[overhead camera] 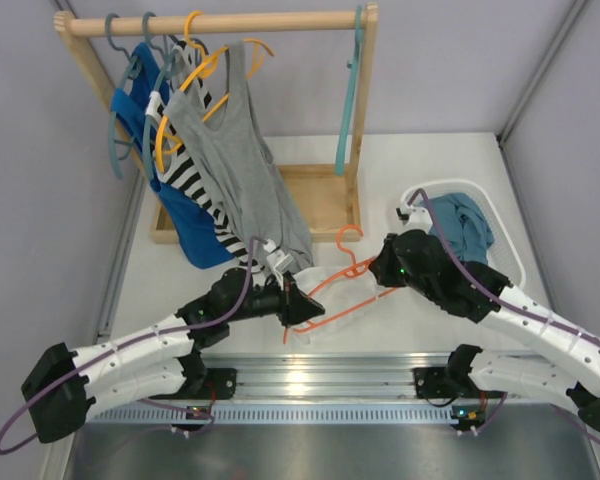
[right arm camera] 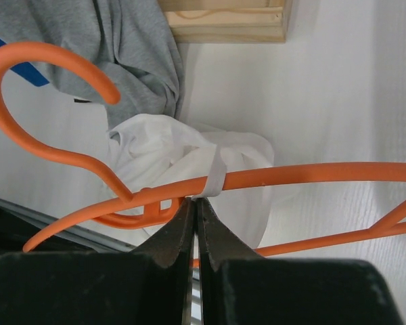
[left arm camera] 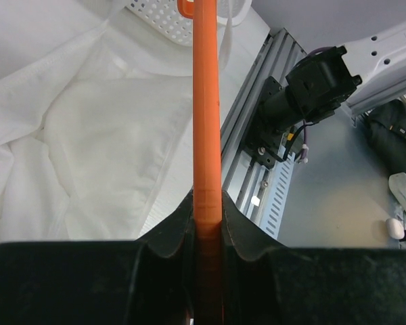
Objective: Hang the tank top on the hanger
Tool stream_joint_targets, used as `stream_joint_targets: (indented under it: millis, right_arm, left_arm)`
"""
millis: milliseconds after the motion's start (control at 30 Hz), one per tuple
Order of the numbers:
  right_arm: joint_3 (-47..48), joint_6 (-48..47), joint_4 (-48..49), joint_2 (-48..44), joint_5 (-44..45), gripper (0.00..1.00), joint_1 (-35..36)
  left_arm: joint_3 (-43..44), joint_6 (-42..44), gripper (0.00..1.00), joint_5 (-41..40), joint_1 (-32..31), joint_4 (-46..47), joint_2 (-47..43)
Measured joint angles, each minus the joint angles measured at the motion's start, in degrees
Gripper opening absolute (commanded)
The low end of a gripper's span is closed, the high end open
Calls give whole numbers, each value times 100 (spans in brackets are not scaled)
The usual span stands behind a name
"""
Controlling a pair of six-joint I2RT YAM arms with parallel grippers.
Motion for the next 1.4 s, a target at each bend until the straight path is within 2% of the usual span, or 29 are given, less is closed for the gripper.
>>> stream_joint_targets:
  millis: [33, 167, 267, 433, 533, 567, 700, 1000, 1400]
  right_arm:
    - [0, 0, -37, 0, 22, 2, 0]
    - [-4, -2, -155, -11, 116, 22, 0]
    - [-11, -39, -269, -92, 179, 32, 0]
    - [-11, -127, -361, -323, 249, 42, 0]
    - [0, -223, -442, -387, 286, 43, 0]
    - [17, -271, -490, -393, 297, 47, 0]
    - [236, -643, -538, -393, 291, 51, 0]
    - [439, -1617, 168, -184, -280, 55, 4]
    - [439, -2105, 367, 361, -367, 50, 24]
  left_arm:
    - [0, 17, 0, -20, -20, 83, 63]
    - [0, 118, 0, -66, -57, 352, 278]
    - [0, 151, 0, -118, -61, 516, 424]
    - [0, 166, 0, -127, -122, 737, 660]
    - [0, 197, 0, -157, -146, 820, 730]
    - [-2, 216, 0, -166, -155, 826, 737]
    - [0, 291, 0, -162, -164, 820, 737]
    - [0, 411, 0, -160, -184, 793, 778]
    - [76, 487, 0, -168, -306, 748, 935]
